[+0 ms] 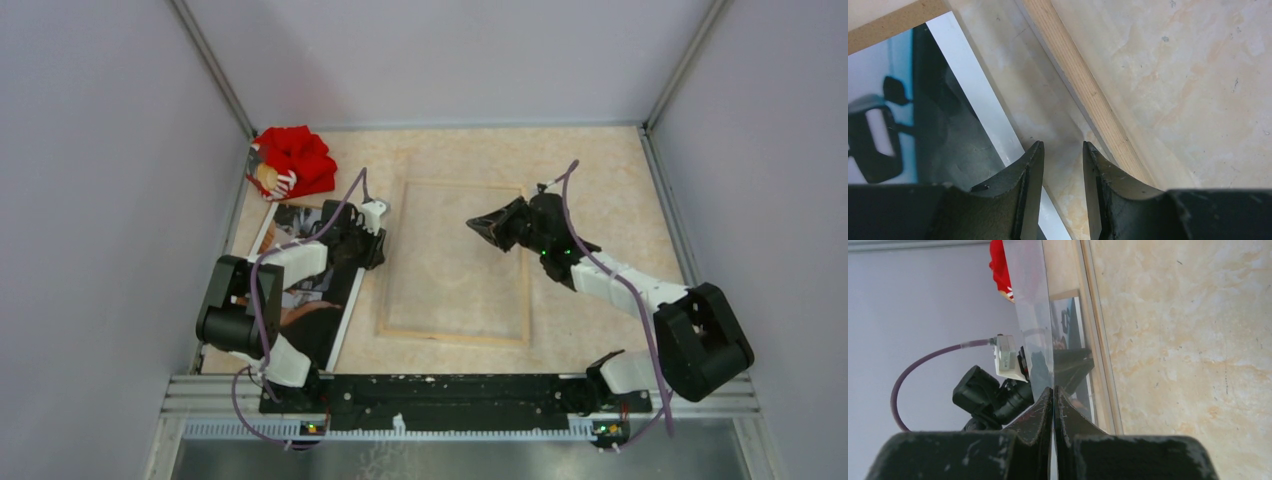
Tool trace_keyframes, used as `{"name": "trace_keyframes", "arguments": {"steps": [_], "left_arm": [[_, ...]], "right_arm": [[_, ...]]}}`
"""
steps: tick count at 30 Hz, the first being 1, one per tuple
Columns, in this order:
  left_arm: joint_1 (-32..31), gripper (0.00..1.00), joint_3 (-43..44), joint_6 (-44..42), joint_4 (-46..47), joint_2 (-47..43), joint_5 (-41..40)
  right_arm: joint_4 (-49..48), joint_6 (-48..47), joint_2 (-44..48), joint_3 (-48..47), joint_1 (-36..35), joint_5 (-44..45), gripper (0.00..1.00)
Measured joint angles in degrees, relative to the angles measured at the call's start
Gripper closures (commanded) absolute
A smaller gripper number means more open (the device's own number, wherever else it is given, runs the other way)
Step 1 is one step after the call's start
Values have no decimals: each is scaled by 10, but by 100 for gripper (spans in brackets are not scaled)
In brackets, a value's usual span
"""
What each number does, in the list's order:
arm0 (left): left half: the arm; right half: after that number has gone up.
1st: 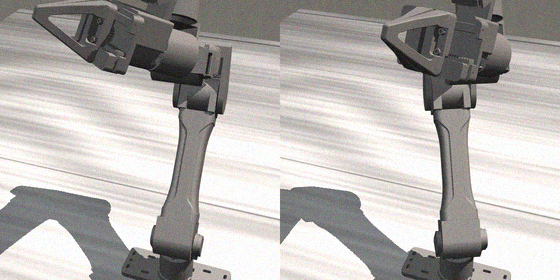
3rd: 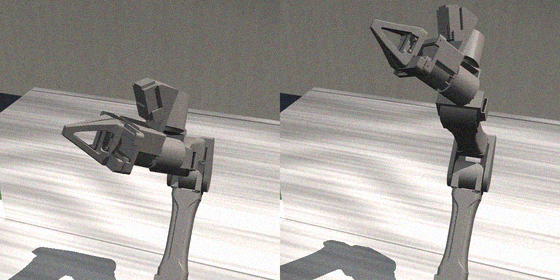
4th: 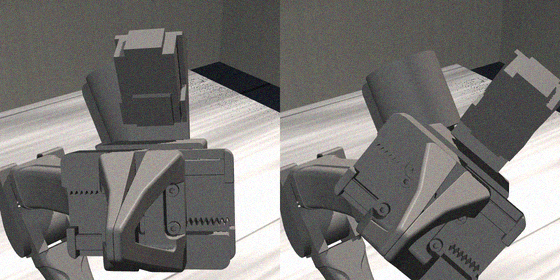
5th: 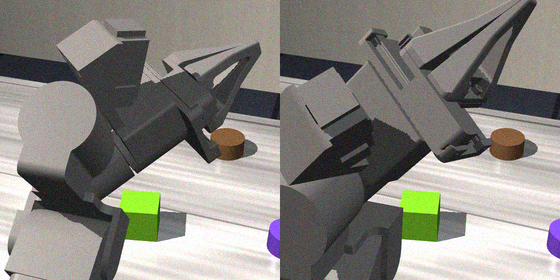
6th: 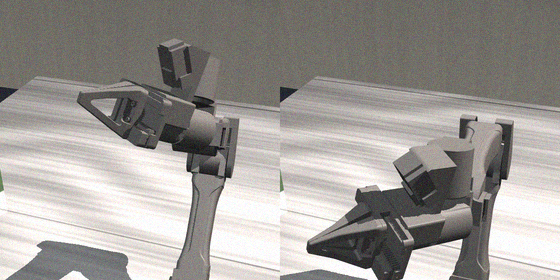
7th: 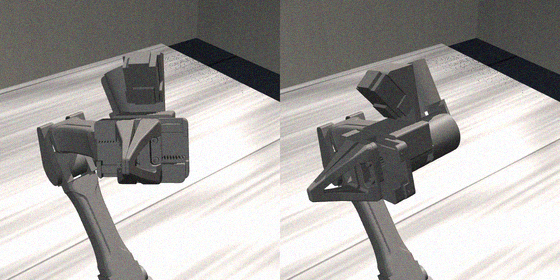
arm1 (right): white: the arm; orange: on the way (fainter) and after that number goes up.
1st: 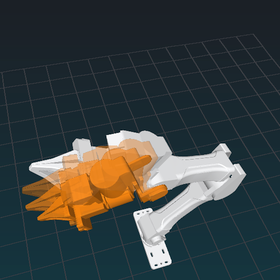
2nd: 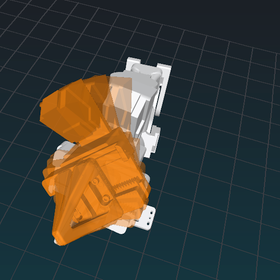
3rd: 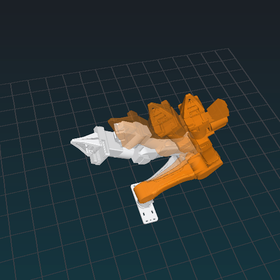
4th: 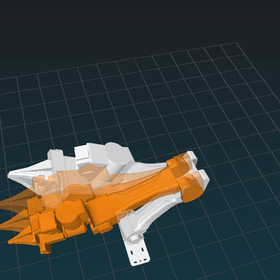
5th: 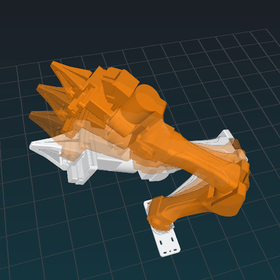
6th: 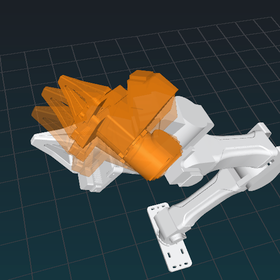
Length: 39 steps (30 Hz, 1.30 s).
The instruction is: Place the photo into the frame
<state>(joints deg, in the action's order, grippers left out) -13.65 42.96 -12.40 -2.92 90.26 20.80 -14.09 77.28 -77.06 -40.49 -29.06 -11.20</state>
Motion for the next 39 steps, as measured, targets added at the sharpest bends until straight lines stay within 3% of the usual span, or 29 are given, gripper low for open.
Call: {"name": "trace_keyframes", "arguments": {"steps": [15, 39], "left_arm": [[0, 61, 0, 0, -1, 0, 3], [0, 62, 0, 0, -2, 0, 4]], "right_arm": [[-21, 33, -21, -35, 48, -29, 100], [33, 13, 27, -19, 93, -30, 100]]}}
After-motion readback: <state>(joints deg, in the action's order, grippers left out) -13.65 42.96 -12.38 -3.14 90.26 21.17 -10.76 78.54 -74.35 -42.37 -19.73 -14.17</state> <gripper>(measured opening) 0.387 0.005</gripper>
